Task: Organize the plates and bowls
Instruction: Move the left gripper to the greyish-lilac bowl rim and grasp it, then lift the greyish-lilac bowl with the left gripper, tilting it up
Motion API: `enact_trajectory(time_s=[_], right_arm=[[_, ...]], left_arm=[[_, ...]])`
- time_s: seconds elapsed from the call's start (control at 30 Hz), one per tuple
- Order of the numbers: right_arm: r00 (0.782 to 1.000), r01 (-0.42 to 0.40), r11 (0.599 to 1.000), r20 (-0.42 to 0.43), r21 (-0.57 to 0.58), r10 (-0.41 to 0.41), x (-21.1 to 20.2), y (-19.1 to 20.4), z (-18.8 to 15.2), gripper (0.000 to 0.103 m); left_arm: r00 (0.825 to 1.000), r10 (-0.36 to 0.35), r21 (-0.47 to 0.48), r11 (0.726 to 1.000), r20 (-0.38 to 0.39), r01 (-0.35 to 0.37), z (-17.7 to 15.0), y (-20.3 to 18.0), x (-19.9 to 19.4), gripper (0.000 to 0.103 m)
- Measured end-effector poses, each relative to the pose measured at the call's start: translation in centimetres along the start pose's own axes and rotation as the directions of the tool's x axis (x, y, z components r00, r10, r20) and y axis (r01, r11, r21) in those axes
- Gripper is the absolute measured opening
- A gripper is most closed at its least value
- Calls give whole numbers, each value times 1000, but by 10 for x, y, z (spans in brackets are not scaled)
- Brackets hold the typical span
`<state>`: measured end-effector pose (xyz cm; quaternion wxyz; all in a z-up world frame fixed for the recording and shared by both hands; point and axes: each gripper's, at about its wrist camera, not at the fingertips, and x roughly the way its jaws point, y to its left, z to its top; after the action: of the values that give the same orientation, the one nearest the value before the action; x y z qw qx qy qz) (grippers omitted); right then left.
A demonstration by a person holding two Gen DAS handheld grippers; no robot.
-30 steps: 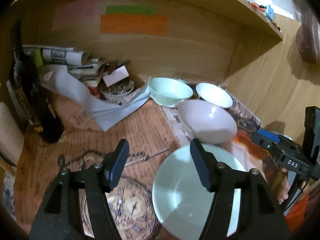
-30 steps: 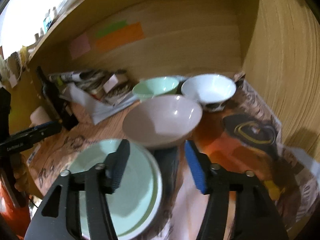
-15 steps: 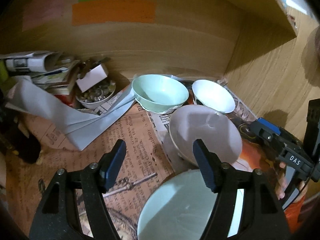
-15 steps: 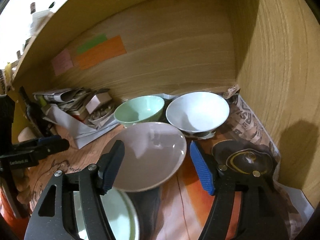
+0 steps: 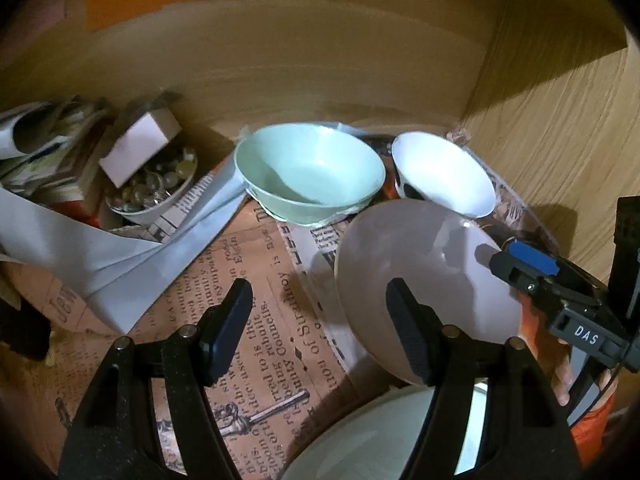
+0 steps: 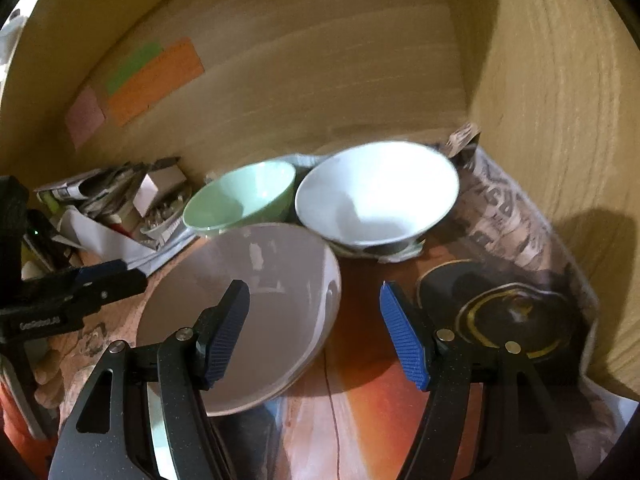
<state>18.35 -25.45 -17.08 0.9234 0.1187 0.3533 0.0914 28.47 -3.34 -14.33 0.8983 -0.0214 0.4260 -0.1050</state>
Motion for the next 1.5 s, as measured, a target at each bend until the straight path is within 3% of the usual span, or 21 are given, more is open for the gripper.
enact_trajectory(time_s=[0.13,0.33,0.57,0.67,1.0,1.5], right_arm=[[1000,-12,1000,-20,-9,12,7,0,-4,56],[997,-34,999,-69,23,36,18,-6,-7,39],[992,-50,998,-114,25,52,27,-7,-9,24],[994,-37,999,-105,6,37,26,-3,-9,24],[996,-17,1000,-83,11,18,21,-4,-7,23],[998,-55,998,15,-38,56,-25,22,3,23]], left_arm=[[1000,-14,2,1000,-9,14,1,-1,6,68],[999,-27,32,999,-35,28,3,-6,14,41],[993,-82,8,997,-87,83,3,-4,29,20],[989,-116,8,993,-94,117,3,-7,29,10],[990,-108,12,994,-89,109,1,-15,19,10],[994,-108,-11,994,33,108,-9,-11,-44,10]])
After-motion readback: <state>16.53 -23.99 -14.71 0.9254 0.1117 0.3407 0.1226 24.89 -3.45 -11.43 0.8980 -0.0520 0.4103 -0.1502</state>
